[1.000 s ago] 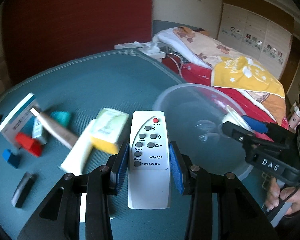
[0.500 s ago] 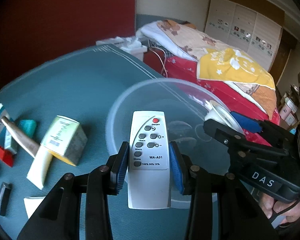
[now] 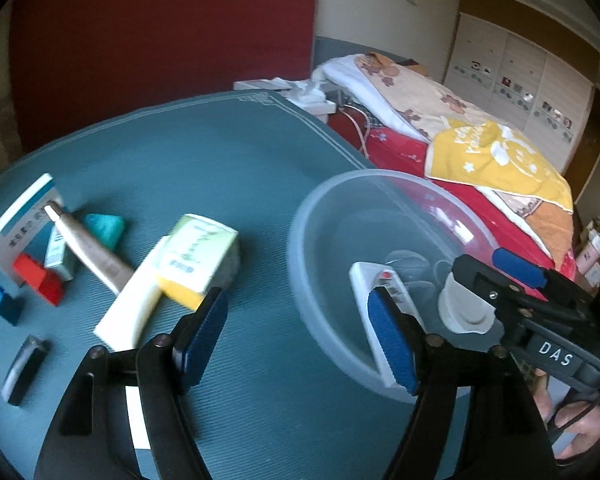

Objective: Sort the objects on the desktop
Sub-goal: 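Lower the dish into the clear basin and open the right gripper while the left releases the remote there, then move the left gripper to the black case while the right gripper approaches the white tissue pack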

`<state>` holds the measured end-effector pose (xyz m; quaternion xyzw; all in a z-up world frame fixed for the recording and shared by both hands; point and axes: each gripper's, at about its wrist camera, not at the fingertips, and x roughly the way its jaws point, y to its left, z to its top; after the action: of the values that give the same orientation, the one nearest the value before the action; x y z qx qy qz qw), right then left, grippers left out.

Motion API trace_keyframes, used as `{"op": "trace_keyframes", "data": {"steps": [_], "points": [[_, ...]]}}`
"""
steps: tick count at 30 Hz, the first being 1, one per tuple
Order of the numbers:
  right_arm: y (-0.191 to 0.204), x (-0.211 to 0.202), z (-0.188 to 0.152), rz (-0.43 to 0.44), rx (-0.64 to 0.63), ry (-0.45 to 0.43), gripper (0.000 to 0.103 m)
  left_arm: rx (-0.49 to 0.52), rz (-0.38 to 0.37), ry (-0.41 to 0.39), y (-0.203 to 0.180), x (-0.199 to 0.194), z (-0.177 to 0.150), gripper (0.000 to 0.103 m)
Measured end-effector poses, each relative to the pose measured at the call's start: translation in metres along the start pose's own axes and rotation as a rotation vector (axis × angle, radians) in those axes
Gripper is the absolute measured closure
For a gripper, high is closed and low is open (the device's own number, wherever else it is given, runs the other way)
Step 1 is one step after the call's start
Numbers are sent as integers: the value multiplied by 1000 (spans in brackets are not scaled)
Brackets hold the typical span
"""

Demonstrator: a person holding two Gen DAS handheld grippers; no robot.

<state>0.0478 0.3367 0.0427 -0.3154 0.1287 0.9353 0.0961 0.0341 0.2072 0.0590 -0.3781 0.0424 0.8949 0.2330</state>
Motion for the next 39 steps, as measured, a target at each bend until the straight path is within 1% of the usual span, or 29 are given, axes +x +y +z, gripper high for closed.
{"op": "trace_keyframes", "data": {"steps": [6,15,21,25,33,39], "points": [[2,-1,0,27,3,-9,22,4,71,-18,11,-9,-7,27],[12,-4,-3,52,-4,-15,21,-43,101,-20,33,-20,-17,27],[20,-6,-7,69,-22,-12,21,-75,131,-26,47,-28,-24,27],[25,-8,-10,77,-27,-11,21,-90,164,-27,60,-31,-30,27],[39,-9,-18,92,-47,0,20,-138,195,-32,90,-40,-42,27],[50,-8,-22,109,-61,8,20,-165,237,-19,117,-42,-49,27]]}}
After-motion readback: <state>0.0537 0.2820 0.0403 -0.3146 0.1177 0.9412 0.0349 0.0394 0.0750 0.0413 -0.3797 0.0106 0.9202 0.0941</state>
